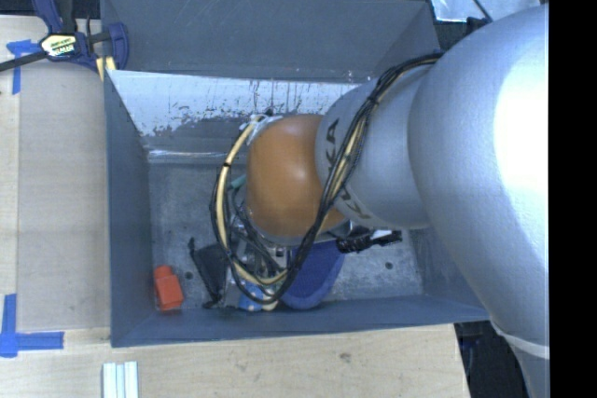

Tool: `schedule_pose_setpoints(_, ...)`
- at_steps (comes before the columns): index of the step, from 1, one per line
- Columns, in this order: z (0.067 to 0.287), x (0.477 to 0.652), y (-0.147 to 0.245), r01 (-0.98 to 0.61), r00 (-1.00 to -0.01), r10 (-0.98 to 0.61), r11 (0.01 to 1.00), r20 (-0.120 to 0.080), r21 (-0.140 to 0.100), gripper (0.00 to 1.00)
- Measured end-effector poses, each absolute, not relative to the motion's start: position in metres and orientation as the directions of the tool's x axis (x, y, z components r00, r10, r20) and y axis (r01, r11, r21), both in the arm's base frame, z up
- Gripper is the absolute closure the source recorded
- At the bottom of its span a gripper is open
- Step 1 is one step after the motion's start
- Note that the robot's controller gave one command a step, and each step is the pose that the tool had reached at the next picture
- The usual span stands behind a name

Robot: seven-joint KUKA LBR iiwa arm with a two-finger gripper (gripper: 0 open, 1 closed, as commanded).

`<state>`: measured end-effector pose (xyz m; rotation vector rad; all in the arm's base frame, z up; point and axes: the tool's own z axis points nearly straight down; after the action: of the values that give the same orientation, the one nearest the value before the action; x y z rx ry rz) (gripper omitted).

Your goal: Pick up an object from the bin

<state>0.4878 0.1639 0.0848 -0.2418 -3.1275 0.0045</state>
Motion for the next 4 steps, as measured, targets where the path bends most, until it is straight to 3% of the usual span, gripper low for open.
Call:
schedule_pose_setpoints(1, 0.070, 0.542, 0.153, -0.051, -0.999, -0.051, 0.999, -0.005, 0.000, 0.00)
schedule_pose_setpoints(2, 0.071, 0.514, 0.160, 0.125, -0.992, 0.125, 0.992, 0.001, 0.000, 0.00)
schedule_pose_setpoints(3, 0.071, 0.515, 0.159, 0.127, -0.992, 0.127, 0.992, -0.001, 0.001, 1.00)
schedule_pose_setpoints(4, 0.071, 0.498, 0.161, 0.097, -0.995, 0.097, 0.995, -0.004, 0.001, 1.00)
